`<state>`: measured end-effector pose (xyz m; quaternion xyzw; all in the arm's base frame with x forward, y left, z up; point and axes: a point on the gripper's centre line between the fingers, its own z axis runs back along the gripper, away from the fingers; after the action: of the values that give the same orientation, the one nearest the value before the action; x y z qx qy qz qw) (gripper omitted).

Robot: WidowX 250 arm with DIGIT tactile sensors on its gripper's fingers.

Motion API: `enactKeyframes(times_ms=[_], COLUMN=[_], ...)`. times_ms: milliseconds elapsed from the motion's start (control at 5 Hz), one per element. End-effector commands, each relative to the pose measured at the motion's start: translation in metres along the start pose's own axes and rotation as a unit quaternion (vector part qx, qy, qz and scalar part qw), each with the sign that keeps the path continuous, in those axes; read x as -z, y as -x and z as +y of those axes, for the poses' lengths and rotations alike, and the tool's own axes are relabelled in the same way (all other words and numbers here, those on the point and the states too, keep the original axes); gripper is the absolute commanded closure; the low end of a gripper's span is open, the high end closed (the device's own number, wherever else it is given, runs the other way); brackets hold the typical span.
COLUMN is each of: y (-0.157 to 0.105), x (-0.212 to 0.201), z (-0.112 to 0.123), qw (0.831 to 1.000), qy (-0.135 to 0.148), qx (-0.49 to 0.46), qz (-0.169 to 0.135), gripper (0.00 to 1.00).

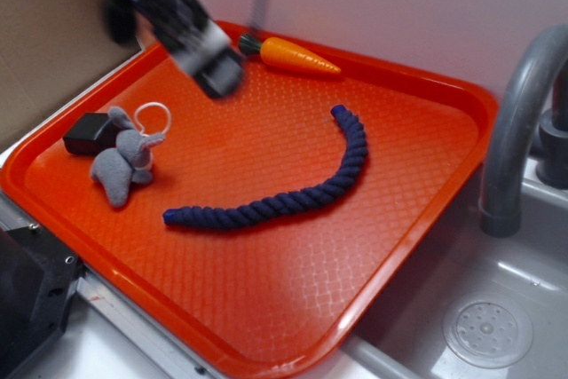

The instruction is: Grab the blue rope.

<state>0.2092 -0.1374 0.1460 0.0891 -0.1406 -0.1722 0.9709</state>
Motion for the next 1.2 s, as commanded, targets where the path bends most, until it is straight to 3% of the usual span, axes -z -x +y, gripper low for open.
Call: enactKeyframes(times_ms=[0,400,600,800,1000], y=[0.004,0.018,0.023,0.028,0.027], x=[0.054,0.097,0.114,0.127,0.127], z=[-0.035,-0.027,-0.024,-0.033,-0.035], qw=[0.998,0.994,0.988,0.983,0.982], qy=[0.049,0.084,0.129,0.152,0.151], qx=[0.042,0.044,0.047,0.067,0.078], qz=[0.016,0.058,0.073,0.082,0.080], gripper=[0.00,0.00,0.00,0.00,0.46])
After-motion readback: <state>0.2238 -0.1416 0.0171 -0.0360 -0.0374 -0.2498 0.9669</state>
